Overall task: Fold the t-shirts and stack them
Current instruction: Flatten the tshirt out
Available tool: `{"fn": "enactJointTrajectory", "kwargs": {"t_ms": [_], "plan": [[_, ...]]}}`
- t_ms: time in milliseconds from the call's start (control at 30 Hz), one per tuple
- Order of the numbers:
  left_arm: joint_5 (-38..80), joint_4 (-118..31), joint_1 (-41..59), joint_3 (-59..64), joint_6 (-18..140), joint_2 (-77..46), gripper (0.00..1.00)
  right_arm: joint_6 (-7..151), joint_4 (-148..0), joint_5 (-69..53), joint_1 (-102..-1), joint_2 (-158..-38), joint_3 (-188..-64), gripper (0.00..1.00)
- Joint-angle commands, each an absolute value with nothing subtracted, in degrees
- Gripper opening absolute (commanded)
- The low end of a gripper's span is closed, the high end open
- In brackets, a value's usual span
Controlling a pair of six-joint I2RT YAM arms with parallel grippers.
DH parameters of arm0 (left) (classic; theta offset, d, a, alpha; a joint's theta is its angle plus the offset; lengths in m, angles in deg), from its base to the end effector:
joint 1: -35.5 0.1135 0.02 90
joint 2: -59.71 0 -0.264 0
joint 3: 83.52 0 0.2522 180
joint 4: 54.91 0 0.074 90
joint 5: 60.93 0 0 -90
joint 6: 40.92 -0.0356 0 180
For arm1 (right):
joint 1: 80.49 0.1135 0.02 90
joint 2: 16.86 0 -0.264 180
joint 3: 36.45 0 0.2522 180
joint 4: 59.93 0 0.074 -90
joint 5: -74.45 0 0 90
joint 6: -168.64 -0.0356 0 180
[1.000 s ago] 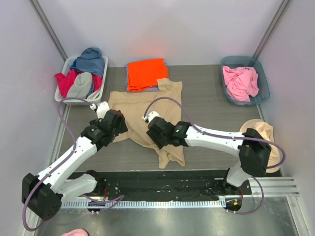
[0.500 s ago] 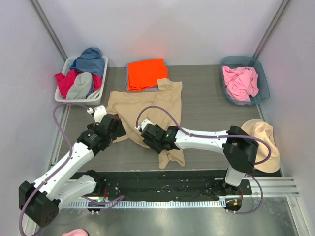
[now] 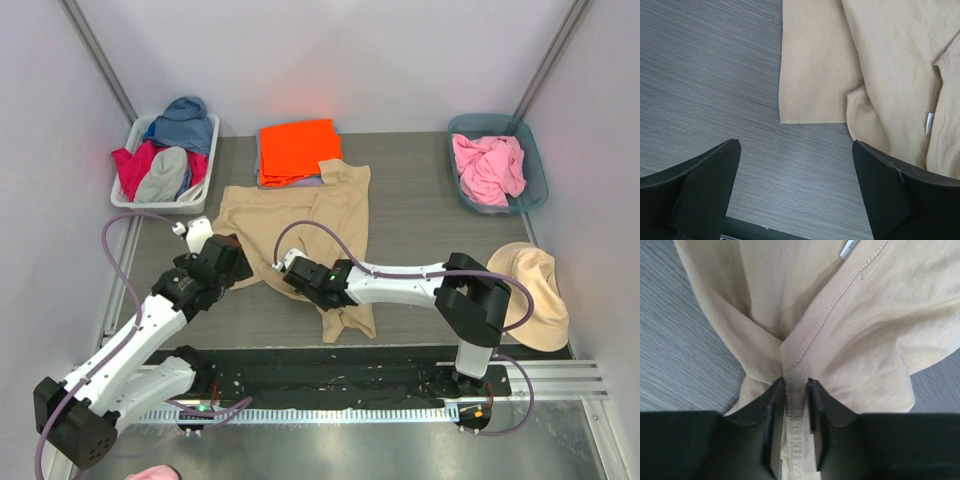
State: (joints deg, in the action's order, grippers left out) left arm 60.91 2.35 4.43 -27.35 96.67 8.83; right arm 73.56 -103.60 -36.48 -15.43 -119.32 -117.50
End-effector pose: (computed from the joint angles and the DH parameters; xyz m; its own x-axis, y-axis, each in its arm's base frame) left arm 0.1543 -0.0710 0.2595 -0.5732 -0.3869 -0.7223 -0.3902 0.9040 -0.1746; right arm 0.1620 0.3183 0.1820 -0.4503 -0.7721 -0.4484 -0.7465 0.6011 -0.2854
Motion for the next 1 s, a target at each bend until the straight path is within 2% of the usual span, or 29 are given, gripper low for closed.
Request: {"fn": "enactJointTrajectory", "kwargs": {"t_ms": [0,100,200,633,800,967], "plan": [[62.0,2.8,4.2,-27.7,97.0,9.8,1.0,72.6,-101.6,-37.8,-15.4,-119.6,-118.2,0.24],[62.2,3.1,4.3,-27.8,97.0,10.0,1.0,71.3,-101.4,-39.1,-15.4,-119.0,-118.1,0.1],[62.2,3.1,4.3,-28.0,96.9,10.3,1.0,68.2,-101.2,-42.9,-15.4,-116.4,-117.5,0.01],[61.8,2.8,4.2,-28.5,96.8,10.0,1.0,42.8,-101.6,-61.8,-18.6,-99.3,-104.5,0.01],[61.8,2.6,4.3,-28.6,96.5,9.8,1.0,32.8,-105.2,-62.8,-24.8,-93.0,-99.4,0.01],[61.4,1.9,4.2,-29.1,96.5,9.1,1.0,29.5,-106.0,-62.4,-30.7,-85.4,-93.9,0.01]]}}
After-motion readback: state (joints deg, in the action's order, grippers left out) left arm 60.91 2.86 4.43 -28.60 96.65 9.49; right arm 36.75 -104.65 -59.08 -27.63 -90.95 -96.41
